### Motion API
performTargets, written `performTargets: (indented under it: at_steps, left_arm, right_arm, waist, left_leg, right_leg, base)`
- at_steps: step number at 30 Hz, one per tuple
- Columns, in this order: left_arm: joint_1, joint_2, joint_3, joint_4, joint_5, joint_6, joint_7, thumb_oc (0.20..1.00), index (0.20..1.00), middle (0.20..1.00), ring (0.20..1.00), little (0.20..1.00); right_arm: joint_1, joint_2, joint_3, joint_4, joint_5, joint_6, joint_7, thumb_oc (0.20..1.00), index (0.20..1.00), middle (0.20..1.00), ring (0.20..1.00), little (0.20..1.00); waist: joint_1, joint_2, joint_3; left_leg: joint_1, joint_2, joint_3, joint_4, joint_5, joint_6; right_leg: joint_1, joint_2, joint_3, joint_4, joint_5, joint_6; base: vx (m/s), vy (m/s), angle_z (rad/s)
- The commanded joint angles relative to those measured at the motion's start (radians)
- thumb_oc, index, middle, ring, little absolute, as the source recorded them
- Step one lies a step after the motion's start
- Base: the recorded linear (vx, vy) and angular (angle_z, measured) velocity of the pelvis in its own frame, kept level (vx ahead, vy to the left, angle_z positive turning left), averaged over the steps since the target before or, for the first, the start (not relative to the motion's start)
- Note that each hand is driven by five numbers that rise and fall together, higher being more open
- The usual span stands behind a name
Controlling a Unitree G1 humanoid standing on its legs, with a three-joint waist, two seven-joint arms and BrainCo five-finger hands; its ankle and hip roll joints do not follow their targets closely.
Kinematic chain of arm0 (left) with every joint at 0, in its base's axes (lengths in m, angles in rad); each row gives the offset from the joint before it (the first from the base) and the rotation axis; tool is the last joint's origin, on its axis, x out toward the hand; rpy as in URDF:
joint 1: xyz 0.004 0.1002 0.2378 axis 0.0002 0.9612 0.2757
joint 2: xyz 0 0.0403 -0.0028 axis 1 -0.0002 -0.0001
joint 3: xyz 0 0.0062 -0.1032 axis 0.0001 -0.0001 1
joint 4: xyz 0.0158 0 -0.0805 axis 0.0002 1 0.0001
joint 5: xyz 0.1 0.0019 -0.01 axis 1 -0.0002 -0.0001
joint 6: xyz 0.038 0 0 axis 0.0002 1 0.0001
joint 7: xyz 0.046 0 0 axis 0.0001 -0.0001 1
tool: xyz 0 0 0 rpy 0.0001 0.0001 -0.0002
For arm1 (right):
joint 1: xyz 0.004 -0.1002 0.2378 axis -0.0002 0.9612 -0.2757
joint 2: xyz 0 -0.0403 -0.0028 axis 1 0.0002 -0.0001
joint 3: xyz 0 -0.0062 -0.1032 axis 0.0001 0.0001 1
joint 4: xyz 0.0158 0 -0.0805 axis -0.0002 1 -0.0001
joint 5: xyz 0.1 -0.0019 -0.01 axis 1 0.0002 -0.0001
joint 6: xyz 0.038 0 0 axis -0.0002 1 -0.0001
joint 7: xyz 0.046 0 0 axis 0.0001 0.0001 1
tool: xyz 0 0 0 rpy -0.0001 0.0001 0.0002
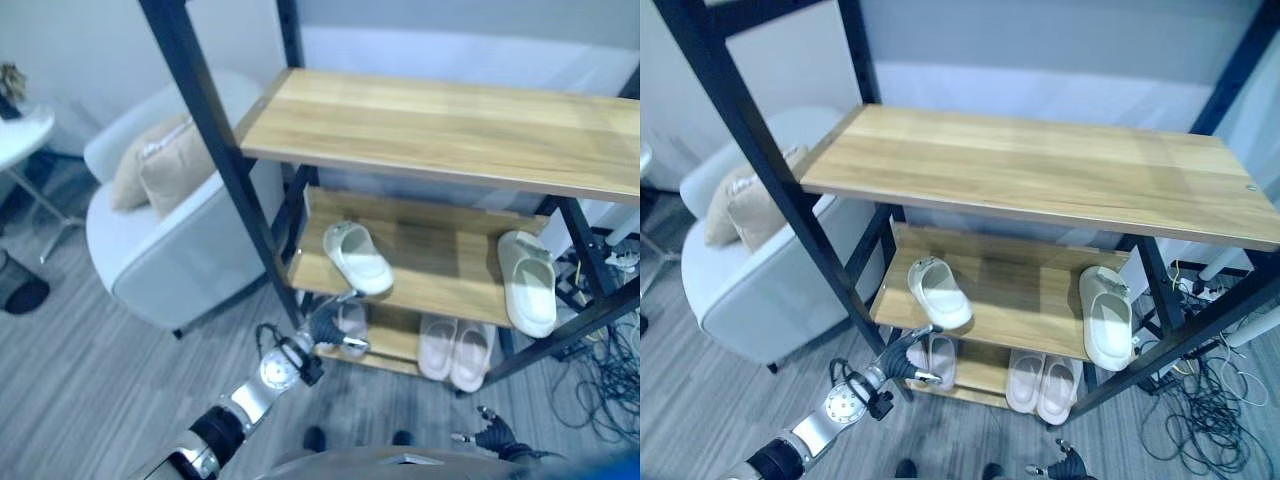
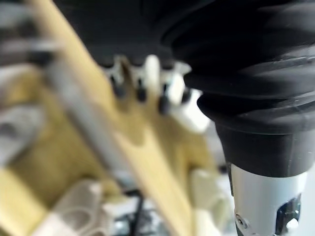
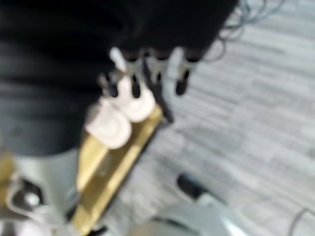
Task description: Arrange the slippers neatly on the shoe rack.
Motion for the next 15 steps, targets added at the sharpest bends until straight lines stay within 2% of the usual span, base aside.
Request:
performTargets:
  at_steps: [1, 4, 6, 11, 13, 15]
  left_arm:
    - [-0.079, 0.014, -0.007, -0.110, 0.040, -0.052, -0.011, 1.000, 1.000, 1.000, 1.000, 1.000]
    - [-0.114, 0.018, -0.015, -0.139, 0.054, -0.057, -0.004, 1.000, 1.000, 1.000, 1.000, 1.000]
    - [-0.216, -0.001, -0.031, -0.116, 0.102, -0.058, 0.034, 1.000, 1.000, 1.000, 1.000, 1.000]
    - [-0.238, -0.005, -0.011, -0.116, 0.105, -0.043, 0.034, 1.000, 1.000, 1.000, 1.000, 1.000]
    - [-0.223, 0.008, 0.007, -0.122, 0.136, -0.041, 0.034, 1.000, 1.000, 1.000, 1.000, 1.000]
    - [-0.220, 0.008, 0.054, -0.079, 0.193, -0.013, 0.063, 1.000, 1.000, 1.000, 1.000, 1.000]
  right_arm:
    - [-0.026, -0.003, 0.032, -0.019, 0.033, -0.003, -0.001, 1.000, 1.000, 1.000, 1.000, 1.000]
    - [-0.020, -0.004, 0.031, -0.027, 0.033, -0.002, 0.001, 1.000, 1.000, 1.000, 1.000, 1.000]
    - [-0.013, -0.012, 0.035, -0.045, 0.025, 0.000, 0.003, 1.000, 1.000, 1.000, 1.000, 1.000]
    - [0.003, -0.029, 0.014, -0.060, 0.025, 0.004, 0.003, 1.000, 1.000, 1.000, 1.000, 1.000]
    - [0.021, -0.028, 0.000, -0.067, 0.029, 0.001, 0.003, 1.000, 1.000, 1.000, 1.000, 1.000]
    - [0.028, -0.027, -0.014, -0.082, 0.034, -0.001, -0.001, 1.000, 1.000, 1.000, 1.000, 1.000]
  waist:
    - [-0.012, -0.041, 0.056]
    - [-0.023, -0.031, 0.050]
    - [-0.055, -0.013, 0.038]
    - [-0.066, 0.002, 0.031]
    - [-0.064, 0.004, 0.028]
    - [-0.062, 0.001, 0.032]
  left_leg:
    - [-0.008, -0.002, -0.040, 0.006, -0.051, -0.035]
    - [-0.007, -0.006, -0.034, 0.006, -0.049, -0.039]
    - [-0.011, -0.012, -0.015, 0.006, -0.052, -0.045]
    - [-0.016, -0.018, 0.001, 0.006, -0.056, -0.047]
    - [-0.013, -0.019, 0.008, 0.006, -0.060, -0.048]
    - [-0.013, -0.018, 0.012, 0.006, -0.057, -0.048]
  right_leg:
    - [-0.011, -0.092, 0.018, 0.055, -0.033, 0.080]
    - [0.003, -0.095, 0.020, 0.038, -0.029, 0.083]
    - [0.007, -0.101, 0.036, 0.009, -0.015, 0.090]
    - [0.009, -0.109, 0.046, -0.019, -0.001, 0.096]
    - [0.010, -0.111, 0.049, -0.019, -0.006, 0.097]
    - [0.009, -0.106, 0.053, -0.019, -0.008, 0.096]
  base:
    - [0.12, -0.048, -0.21]
    - [0.05, -0.019, -0.17]
    - [0.07, 0.001, -0.09]
    - [0.03, 0.003, -0.16]
    - [0.05, -0.004, -0.17]
    - [0.04, -0.021, -0.11]
